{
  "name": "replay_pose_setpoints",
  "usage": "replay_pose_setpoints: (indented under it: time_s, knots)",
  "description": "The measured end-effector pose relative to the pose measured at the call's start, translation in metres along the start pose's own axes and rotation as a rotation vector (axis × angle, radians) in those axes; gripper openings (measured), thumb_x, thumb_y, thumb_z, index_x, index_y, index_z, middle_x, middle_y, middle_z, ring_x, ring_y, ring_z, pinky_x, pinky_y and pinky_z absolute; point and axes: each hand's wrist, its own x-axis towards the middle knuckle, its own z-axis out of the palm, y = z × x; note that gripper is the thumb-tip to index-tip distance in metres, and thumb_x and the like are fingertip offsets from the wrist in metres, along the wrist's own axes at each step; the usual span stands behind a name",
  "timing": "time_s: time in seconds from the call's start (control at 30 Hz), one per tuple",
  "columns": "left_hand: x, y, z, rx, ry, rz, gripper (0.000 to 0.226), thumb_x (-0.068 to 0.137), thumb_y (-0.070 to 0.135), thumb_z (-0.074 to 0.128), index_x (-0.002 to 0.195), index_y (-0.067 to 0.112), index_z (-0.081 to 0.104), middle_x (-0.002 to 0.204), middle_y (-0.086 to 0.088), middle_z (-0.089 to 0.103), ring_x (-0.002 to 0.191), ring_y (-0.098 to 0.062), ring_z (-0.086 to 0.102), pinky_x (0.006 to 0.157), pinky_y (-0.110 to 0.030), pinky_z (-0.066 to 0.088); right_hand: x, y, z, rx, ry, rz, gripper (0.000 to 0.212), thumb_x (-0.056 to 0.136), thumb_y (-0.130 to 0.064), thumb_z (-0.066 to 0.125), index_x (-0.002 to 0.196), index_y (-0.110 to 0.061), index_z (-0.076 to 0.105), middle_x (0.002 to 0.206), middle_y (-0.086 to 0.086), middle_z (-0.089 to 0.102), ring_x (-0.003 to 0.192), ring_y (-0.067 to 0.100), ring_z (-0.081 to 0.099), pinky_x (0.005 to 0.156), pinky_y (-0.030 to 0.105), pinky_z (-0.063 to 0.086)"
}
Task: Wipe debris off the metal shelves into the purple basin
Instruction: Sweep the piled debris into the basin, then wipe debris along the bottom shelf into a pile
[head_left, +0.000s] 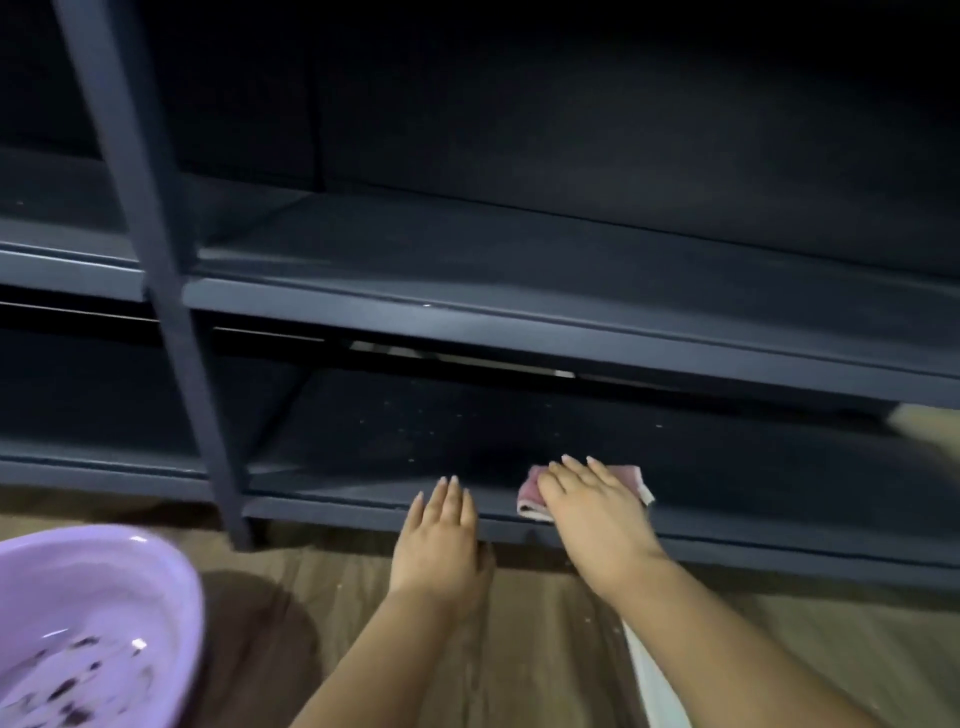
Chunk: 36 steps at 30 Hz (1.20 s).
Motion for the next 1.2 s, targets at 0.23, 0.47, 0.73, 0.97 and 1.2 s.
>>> replay_pose_setpoints:
  time_s: [0.23,0.47,0.73,0.97,1.2]
  knots:
    - [0.02,0.061,0.007,0.107,-0.058,0.15,0.064,0.102,0.039,0.022,0.152,0.007,-0.003,0.16,-0.009,-0.009,0.147,-0.021,-0.012,0.118,-0.036,-0.009,-0.029,0.093,0.049,-0.1,0.2,0.019,0.065,0.017,-0.007,0.092,0.079,-0.007,0.075,0.084,0.009,0.074,0.081,0.02,0.072,0.071,0.036,0.058]
    - [0.059,0.139,0.024,0.188,-0.115,0.18,0.063,0.103,0.039,0.02,0.152,0.008,-0.004,0.16,-0.008,-0.011,0.147,-0.019,-0.014,0.116,-0.034,-0.011,-0.047,0.227,0.074,-0.2,0.153,-0.138,0.066,0.015,-0.01,0.09,0.08,-0.008,0.076,0.086,0.005,0.074,0.081,0.017,0.072,0.074,0.033,0.058]
    - [0.125,0.273,0.048,0.253,-0.097,0.24,0.061,0.103,0.039,0.021,0.153,0.009,0.003,0.161,-0.008,-0.004,0.147,-0.018,-0.01,0.116,-0.031,-0.011,-0.057,0.371,0.102,-0.074,0.174,-0.038,0.021,0.059,-0.01,0.062,0.075,-0.009,0.074,0.077,0.006,0.073,0.075,0.021,0.072,0.07,0.033,0.057]
    - [0.156,0.36,0.034,0.37,-0.119,0.219,0.058,0.102,0.04,0.025,0.153,0.014,0.013,0.161,-0.008,0.004,0.148,-0.019,0.0,0.116,-0.029,-0.006,-0.023,0.409,0.12,0.045,0.266,0.116,0.051,0.086,-0.018,0.021,0.117,-0.003,0.06,0.116,0.015,0.062,0.111,0.029,0.058,0.098,0.031,0.041]
    - [0.171,0.394,0.028,0.375,-0.16,0.207,0.061,0.102,0.043,0.027,0.153,0.016,0.007,0.161,-0.005,0.002,0.147,-0.017,0.005,0.115,-0.025,0.0,-0.036,0.414,0.176,0.195,0.254,0.107,0.023,0.073,-0.033,0.059,0.069,-0.013,0.072,0.064,0.003,0.067,0.059,0.02,0.066,0.062,0.026,0.053]
